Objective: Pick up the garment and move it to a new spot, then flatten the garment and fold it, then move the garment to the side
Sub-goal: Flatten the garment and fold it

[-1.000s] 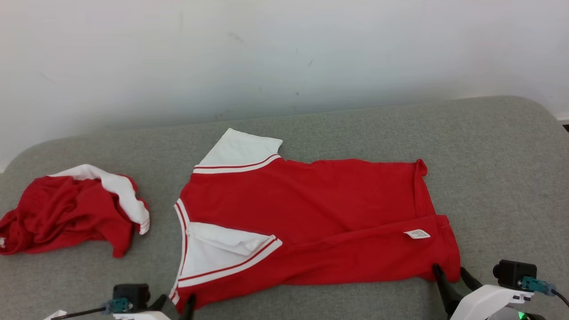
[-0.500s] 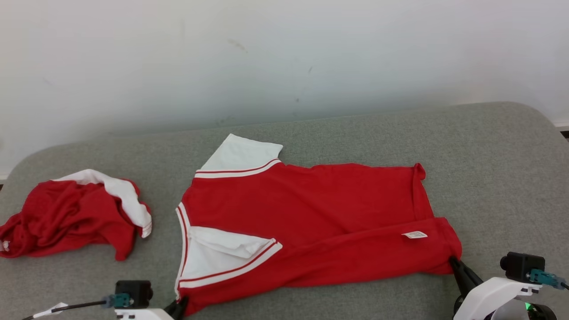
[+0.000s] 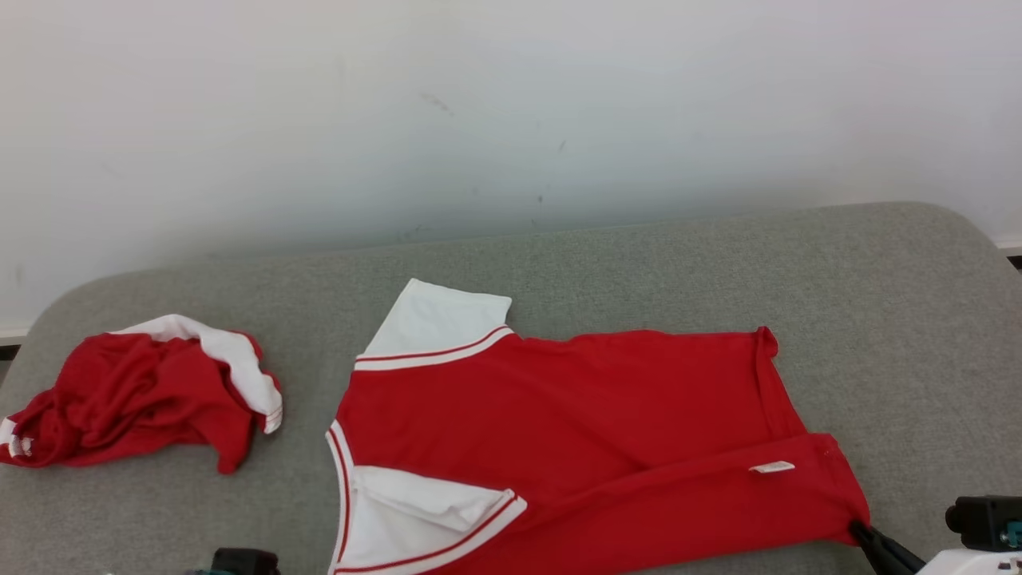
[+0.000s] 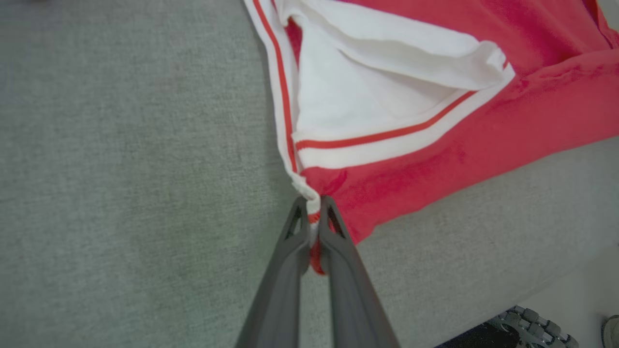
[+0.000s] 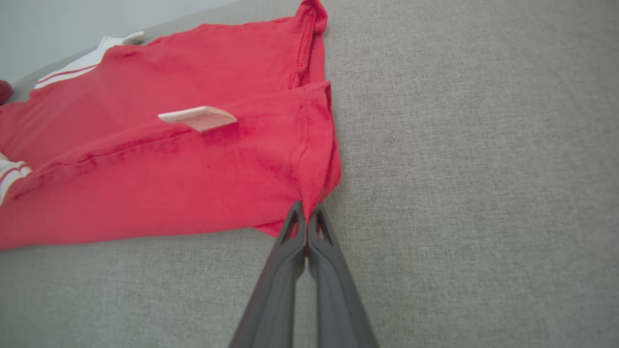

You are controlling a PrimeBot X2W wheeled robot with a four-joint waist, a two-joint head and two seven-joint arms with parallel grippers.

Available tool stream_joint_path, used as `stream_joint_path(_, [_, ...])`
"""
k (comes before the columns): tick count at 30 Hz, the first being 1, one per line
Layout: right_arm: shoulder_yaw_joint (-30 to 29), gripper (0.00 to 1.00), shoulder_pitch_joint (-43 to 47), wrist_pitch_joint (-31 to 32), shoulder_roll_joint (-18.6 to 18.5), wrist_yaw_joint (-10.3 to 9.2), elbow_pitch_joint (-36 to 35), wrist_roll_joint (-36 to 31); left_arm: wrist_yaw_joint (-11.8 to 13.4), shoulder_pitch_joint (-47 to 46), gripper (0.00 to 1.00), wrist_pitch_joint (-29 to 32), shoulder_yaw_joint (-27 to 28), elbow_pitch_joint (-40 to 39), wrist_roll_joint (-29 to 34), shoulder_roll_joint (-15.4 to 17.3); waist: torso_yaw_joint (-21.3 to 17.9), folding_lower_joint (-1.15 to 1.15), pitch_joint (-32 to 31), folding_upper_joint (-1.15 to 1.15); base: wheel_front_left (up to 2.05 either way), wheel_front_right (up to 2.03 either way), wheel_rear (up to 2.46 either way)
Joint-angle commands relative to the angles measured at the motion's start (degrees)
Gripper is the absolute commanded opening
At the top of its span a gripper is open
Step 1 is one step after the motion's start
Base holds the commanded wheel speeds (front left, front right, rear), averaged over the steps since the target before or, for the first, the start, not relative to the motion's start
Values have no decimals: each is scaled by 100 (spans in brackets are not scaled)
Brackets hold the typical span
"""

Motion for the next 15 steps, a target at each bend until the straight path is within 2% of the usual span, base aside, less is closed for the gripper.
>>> stream_joint_path(1, [29, 0, 142, 76, -145, -1, -139, 60, 66, 152, 0, 99, -1, -163, -60, 102, 6, 0, -5, 0, 0, 0, 0])
stream_joint_path(7, [149, 0, 463, 229, -570, -1, -550, 214, 233, 461, 0, 506, -124, -750, -196, 242, 33, 0, 20, 0, 0, 0, 0])
stream_joint_path(13, [71, 0, 651, 250, -815, -2, -533, 292, 377, 621, 0, 769, -181, -1145, -252, 346, 63, 0, 66, 0, 0, 0, 0])
stream_joint_path(14, [62, 23, 659, 260, -801, -2, -517, 300, 401, 625, 9, 776, -175, -1171, -252, 352, 65, 0, 68, 0, 0, 0, 0])
stream_joint_path(15, [59, 60, 666, 287, -768, -2, -507, 315, 412, 628, 45, 788, -177, -1180, -248, 362, 66, 0, 67, 0, 0, 0, 0])
